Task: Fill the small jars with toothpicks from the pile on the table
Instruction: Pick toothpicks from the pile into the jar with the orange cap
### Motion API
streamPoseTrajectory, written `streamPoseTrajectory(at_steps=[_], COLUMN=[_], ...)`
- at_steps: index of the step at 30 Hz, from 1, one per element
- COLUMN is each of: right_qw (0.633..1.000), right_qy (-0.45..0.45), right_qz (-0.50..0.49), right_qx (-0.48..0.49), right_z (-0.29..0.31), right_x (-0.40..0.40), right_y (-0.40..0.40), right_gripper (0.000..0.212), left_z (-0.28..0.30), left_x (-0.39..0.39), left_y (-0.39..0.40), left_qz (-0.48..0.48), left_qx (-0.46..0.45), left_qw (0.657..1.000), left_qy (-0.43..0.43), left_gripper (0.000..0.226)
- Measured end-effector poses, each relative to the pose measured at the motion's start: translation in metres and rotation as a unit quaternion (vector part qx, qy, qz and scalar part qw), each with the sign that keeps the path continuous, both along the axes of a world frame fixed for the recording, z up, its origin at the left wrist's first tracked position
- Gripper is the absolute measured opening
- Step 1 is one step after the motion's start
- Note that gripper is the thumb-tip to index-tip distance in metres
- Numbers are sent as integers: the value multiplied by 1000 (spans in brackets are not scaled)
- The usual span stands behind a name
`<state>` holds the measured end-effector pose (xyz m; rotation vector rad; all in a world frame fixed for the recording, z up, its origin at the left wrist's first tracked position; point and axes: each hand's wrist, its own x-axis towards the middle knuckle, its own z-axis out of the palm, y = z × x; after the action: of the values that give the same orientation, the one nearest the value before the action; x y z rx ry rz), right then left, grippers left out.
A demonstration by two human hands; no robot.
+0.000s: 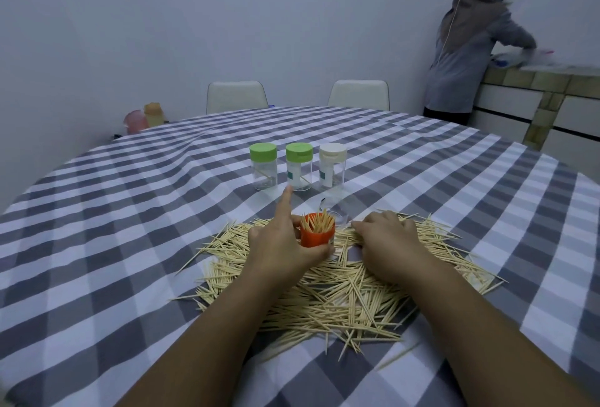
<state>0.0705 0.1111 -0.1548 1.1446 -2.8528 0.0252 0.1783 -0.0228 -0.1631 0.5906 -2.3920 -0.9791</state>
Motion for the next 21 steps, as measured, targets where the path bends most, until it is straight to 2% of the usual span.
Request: streamPoseTrajectory(at_steps=[4, 10, 18, 21], right_qw=[998, 994, 992, 989], right_qy=[69, 100, 80, 34], right_qz=[12, 9, -7, -13], right_qx=[-8, -34, -101, -144], right_z=[-4, -3, 1, 5], right_x=[0, 4, 6, 7], right_y=[-3, -6, -8, -7], right_gripper=[31, 23, 23, 25], left_z=[1, -4, -4, -5], left_x=[1, -3, -3, -3], left_y=[1, -2, -2, -3], left_qz=[0, 6, 6, 6], left_qx=[-4, 4, 1, 3], left_qw=[1000, 1000, 1000, 1000], left_qy=[-1, -3, -2, -1], left_gripper=[118, 120, 118, 118])
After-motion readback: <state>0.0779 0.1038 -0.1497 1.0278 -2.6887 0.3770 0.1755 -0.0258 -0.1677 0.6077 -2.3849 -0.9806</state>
